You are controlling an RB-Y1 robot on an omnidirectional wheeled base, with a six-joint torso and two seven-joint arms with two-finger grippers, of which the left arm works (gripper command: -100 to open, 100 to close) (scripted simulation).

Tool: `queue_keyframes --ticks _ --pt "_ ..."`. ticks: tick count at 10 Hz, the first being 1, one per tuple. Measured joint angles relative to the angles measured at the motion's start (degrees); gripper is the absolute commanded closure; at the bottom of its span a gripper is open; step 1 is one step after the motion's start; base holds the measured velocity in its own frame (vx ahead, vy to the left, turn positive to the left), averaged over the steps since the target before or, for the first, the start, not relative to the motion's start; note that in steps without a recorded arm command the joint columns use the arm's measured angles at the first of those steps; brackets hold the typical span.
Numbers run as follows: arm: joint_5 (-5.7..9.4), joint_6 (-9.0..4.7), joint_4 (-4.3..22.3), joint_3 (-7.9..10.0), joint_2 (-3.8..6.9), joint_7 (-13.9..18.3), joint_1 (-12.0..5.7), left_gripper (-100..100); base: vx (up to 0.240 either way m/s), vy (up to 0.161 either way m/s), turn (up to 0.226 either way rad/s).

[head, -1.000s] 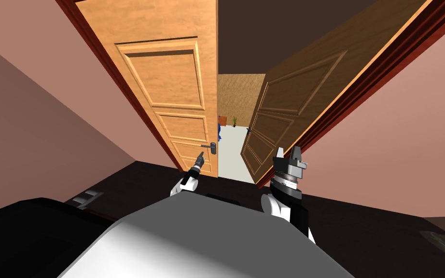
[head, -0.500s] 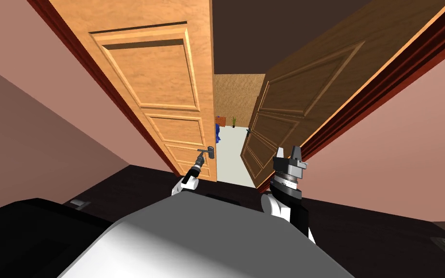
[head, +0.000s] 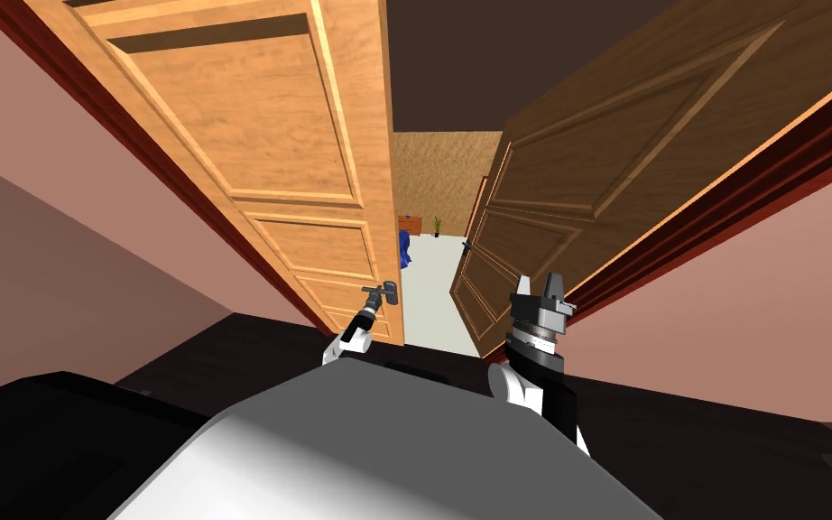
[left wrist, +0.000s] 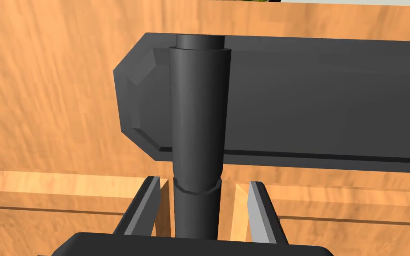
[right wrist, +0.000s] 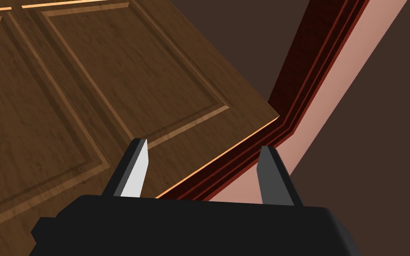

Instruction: Push the door open

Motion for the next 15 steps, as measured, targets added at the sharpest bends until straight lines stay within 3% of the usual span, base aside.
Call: queue_keyframes --ticks 4,7,15 --pt "0.02 0.00 -0.10 0.17 0.08 -0.01 -0.27 100 -0.004 0.000 -0.003" --pt "0.06 0.58 0.62 0.73 -0.13 -0.07 -0.21 100 0.145 -0.042 0.047" --pt "0.29 0.23 3.58 5.61 -0.79 -0.47 -2.75 100 0.187 -0.054 0.058"
